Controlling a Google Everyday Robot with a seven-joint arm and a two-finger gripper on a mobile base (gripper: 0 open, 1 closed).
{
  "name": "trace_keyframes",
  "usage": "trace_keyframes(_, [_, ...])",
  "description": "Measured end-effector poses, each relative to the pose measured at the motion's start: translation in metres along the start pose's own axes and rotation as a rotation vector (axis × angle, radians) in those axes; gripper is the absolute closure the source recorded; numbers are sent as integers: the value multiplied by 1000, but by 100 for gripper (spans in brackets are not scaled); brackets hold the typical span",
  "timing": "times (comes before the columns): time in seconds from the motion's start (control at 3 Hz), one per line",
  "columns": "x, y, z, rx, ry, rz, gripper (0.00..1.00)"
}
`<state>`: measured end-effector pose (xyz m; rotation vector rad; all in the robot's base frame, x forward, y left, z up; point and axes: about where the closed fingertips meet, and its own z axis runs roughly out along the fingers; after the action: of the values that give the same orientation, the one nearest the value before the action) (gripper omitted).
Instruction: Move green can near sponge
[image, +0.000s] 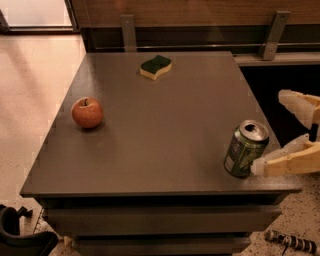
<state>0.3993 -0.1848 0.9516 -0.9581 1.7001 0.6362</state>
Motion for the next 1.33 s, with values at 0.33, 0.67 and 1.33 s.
trace_keyframes(0.33, [13,-10,7,-16,-77,6,0])
trace_keyframes(0.67, [25,-15,12,-34,-139,6,0])
trace_keyframes(1.33, [50,-10,28,-82,-195,7,0])
